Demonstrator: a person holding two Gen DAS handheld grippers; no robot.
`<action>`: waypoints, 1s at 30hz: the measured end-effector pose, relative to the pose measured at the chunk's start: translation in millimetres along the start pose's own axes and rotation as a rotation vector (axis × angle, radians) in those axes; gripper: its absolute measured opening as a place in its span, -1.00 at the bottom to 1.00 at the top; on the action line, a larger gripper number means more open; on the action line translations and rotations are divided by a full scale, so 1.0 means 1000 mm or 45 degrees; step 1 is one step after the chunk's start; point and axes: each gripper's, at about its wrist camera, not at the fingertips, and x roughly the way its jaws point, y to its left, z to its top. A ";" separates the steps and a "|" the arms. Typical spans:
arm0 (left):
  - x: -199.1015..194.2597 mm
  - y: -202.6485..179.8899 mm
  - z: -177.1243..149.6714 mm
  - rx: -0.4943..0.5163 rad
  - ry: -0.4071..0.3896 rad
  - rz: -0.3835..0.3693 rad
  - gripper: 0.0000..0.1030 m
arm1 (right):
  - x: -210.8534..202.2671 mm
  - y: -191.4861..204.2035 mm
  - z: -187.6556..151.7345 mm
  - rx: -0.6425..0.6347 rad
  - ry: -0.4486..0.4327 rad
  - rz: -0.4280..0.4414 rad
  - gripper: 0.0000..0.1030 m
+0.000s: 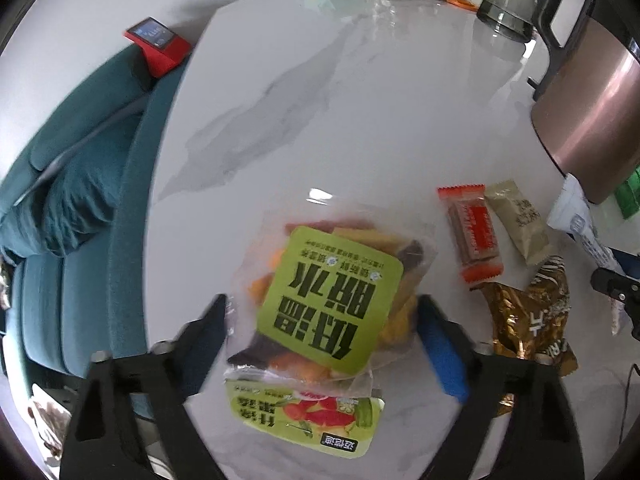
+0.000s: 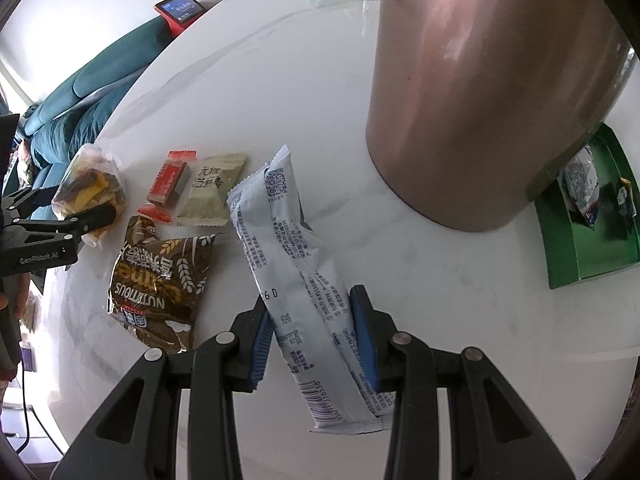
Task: Organize snacks
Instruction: 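Carry the white stick pack and fruit bag past the canister toward the green tray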
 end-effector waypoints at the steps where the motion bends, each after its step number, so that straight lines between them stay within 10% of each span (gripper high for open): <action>1: 0.000 -0.001 0.000 0.005 0.000 0.003 0.36 | 0.001 0.000 0.001 0.001 0.000 -0.001 -0.81; 30: -0.055 -0.030 -0.026 -0.017 -0.131 0.000 0.22 | -0.039 -0.015 -0.036 0.021 -0.068 -0.002 -0.80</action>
